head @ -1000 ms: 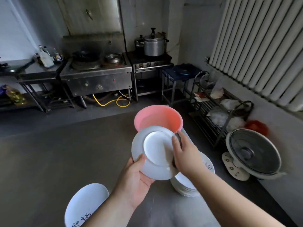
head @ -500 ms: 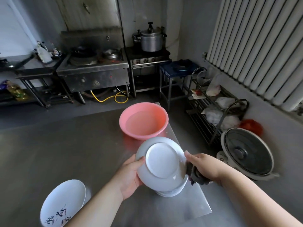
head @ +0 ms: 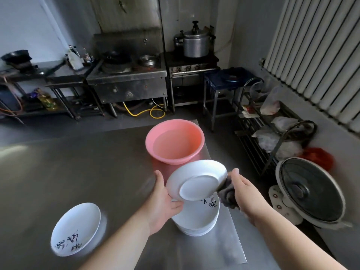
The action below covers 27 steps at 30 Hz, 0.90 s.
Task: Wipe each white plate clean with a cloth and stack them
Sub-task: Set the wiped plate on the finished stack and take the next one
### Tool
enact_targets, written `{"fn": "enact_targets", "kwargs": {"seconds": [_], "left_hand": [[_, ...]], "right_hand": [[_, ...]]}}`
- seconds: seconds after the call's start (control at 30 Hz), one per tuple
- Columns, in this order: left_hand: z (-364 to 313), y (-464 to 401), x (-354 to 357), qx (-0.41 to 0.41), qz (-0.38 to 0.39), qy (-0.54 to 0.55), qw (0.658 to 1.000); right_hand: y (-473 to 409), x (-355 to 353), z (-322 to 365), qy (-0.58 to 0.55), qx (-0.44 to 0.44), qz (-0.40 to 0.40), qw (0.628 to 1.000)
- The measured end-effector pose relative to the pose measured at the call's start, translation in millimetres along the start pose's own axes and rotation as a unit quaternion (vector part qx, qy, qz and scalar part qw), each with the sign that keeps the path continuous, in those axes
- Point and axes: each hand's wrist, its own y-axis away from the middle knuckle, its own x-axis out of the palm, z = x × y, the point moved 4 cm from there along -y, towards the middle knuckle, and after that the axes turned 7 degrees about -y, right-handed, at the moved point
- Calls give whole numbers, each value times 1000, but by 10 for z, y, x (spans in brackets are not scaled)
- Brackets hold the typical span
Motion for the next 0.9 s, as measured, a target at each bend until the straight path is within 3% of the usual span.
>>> {"fn": "enact_targets", "kwargs": {"seconds": [0.1, 0.17, 0.27, 0.33, 0.43, 0.7, 0.83, 0.9], "left_hand": [[32, -35, 3, 14, -28, 37, 999], [83, -101, -49, 24, -42, 29, 998], [141, -120, -165, 17, -89, -141, 986], [149, -129, -212, 22, -96, -289, 952], [140, -169, -273, 26, -101, -412, 905], [169, -316, -338, 46, -171, -496, 850], [198, -429, -374, 33, -206, -614, 761], [229, -478, -389, 33, -215, -640, 737]], "right_hand": [[-34, 15, -56, -68, -6, 1, 998], [-48, 22, -86, -55, -2, 0, 998], [-64, 37, -144, -6, 10, 5, 1000], [-104, 11, -218, 40, 30, -14, 999], [-140, 4, -306, 112, 54, -22, 992], [-271, 104, -274, 415, -26, -2, 909], [-316, 151, -253, 473, -45, 5, 880], [-338, 159, -264, 493, -44, 10, 869]]}}
